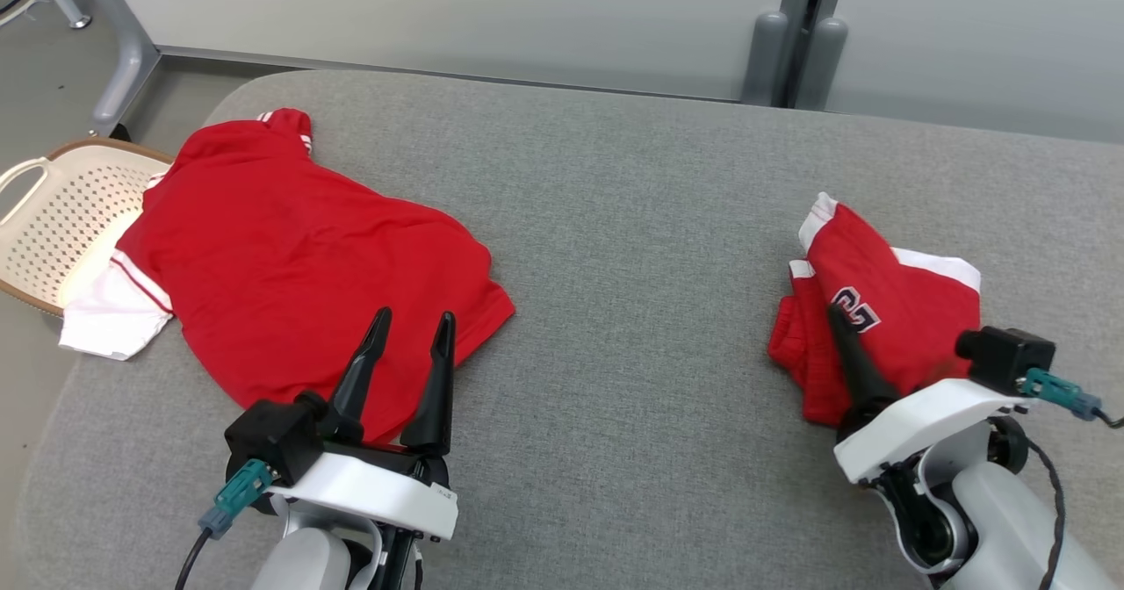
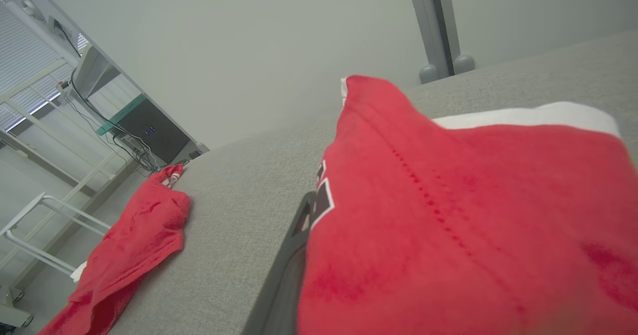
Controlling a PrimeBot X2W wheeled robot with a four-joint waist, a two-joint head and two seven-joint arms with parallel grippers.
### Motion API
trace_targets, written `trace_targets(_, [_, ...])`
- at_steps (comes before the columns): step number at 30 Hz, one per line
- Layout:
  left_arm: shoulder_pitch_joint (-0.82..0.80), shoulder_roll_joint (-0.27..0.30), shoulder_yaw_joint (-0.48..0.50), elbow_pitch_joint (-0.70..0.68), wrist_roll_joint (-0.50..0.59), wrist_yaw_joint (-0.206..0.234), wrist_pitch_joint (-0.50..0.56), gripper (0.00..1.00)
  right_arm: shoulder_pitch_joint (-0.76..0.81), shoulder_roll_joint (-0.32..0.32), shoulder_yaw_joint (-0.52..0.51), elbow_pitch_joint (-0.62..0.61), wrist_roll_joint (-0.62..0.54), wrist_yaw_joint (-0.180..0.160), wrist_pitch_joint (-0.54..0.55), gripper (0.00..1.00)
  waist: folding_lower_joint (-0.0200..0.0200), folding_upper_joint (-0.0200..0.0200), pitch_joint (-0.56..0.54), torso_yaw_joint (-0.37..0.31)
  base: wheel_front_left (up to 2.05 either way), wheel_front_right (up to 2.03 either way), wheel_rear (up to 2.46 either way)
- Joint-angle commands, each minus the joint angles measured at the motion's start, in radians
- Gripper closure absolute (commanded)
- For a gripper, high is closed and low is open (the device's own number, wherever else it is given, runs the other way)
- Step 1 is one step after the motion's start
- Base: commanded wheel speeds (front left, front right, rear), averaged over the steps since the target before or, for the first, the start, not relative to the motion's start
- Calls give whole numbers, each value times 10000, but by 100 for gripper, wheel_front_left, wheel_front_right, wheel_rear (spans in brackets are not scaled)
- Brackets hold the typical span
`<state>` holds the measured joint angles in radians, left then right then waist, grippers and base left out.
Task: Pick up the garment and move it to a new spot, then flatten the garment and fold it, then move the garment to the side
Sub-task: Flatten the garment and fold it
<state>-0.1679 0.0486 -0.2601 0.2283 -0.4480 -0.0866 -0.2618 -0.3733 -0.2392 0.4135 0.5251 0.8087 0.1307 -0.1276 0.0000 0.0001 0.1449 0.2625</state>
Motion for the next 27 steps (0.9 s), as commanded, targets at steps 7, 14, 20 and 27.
trace_targets(7, [152,37,23,0,-61,60,-46,0,82,-225,1098,-247,436,1,37,0,0,-1,-19,152,0,0,0])
trace_targets(14, [58,39,-38,-81,-142,110,-46,0,6,-374,1841,78,832,1,505,0,0,-1,95,157,0,0,0])
trace_targets(20, [-56,36,-61,-123,-159,157,-46,0,-401,-411,2183,364,1076,1,387,0,0,-1,266,-27,0,0,0])
trace_targets(27, [-97,37,71,-233,46,72,-47,0,-681,-748,1935,-50,1018,1,-576,0,0,-1,98,-614,0,0,0])
